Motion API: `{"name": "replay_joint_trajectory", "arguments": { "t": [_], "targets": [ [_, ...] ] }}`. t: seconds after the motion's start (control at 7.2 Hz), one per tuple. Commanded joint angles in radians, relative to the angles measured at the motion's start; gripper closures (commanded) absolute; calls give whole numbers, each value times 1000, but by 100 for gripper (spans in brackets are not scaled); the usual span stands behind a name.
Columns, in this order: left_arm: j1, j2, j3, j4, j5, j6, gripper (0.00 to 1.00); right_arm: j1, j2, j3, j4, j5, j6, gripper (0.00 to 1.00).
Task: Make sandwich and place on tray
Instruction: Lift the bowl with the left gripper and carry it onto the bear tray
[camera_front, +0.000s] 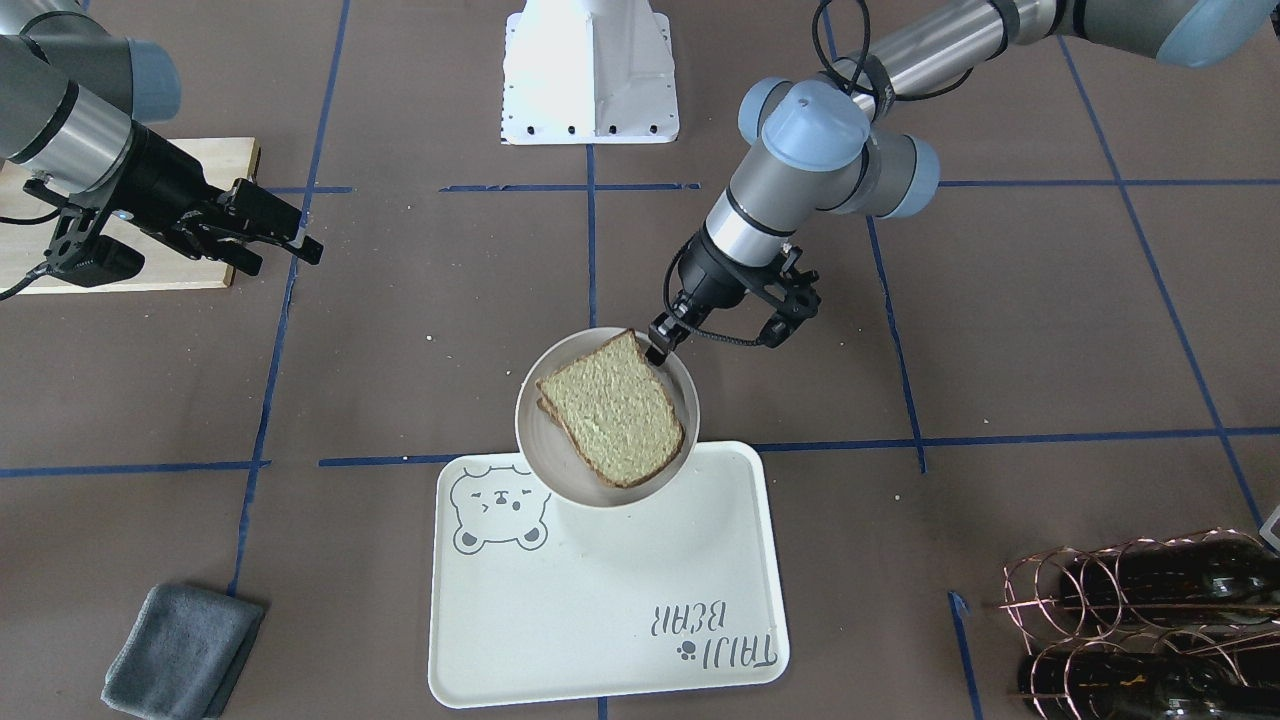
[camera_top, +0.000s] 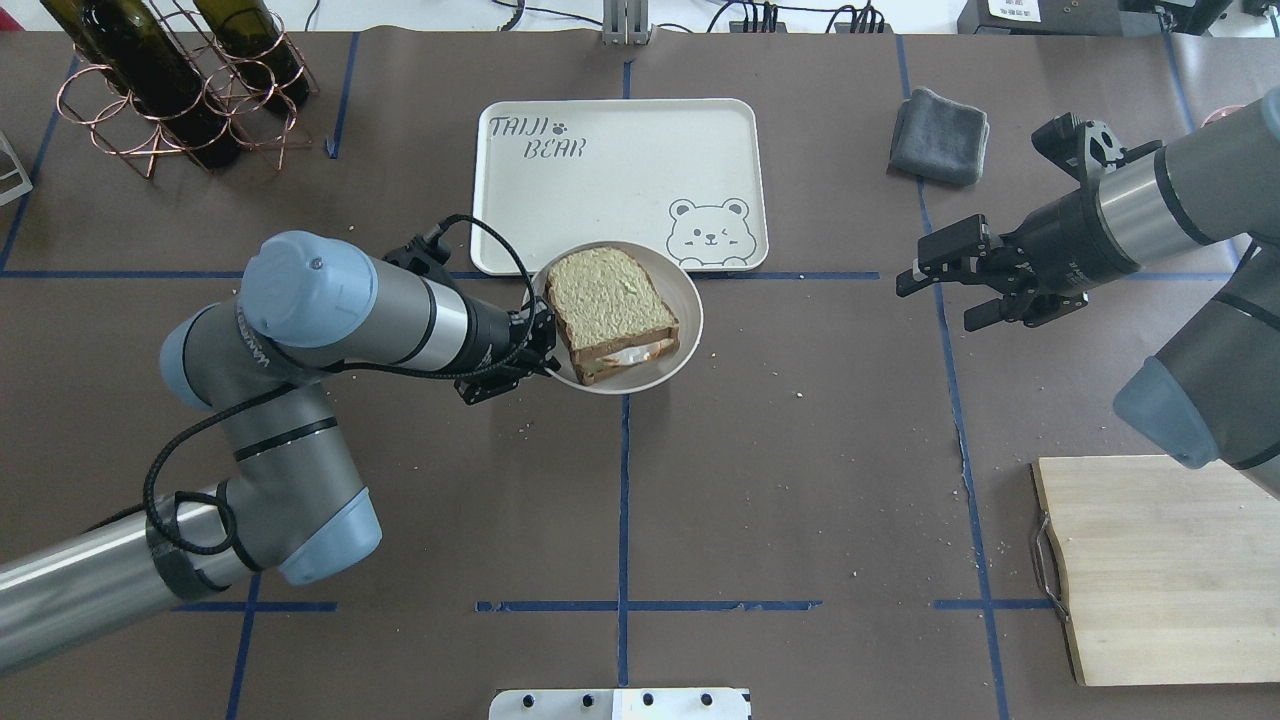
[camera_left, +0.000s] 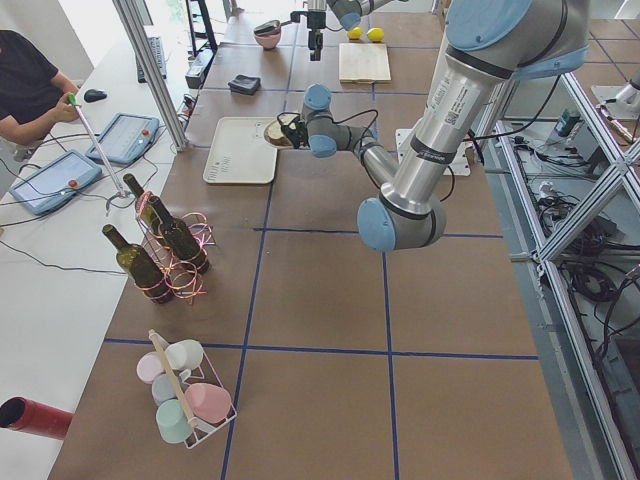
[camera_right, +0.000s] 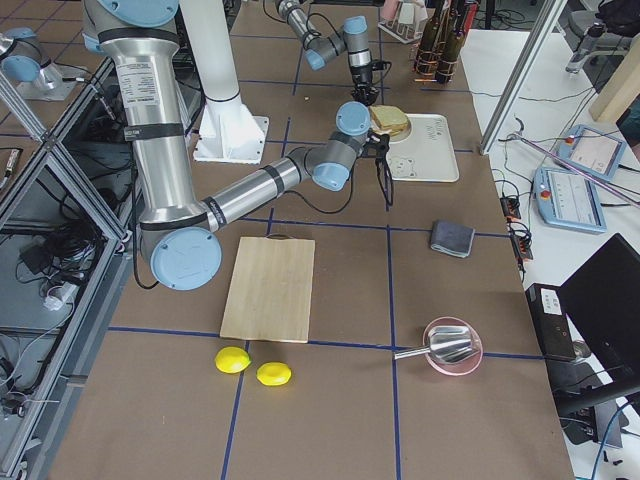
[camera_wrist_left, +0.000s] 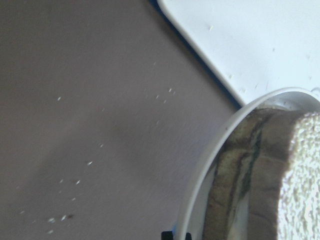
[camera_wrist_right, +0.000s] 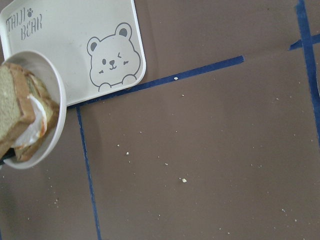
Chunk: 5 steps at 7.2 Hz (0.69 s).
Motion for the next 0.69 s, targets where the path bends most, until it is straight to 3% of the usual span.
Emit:
{"name": "replay_joint_trajectory", "arguments": {
  "t": [0.0,0.28,0.56],
  "targets": [
    [-54,-87,227,-138,34,-57,100,-1,-12,10,0,-1,0,0],
    [-53,-179,375,-200,68,-59,100,-1,-13,13,0,-4,6,0],
    [-33,-190,405,-226,70,-56,100,-1,-13,12,0,-4,8,0]
  ]
}}
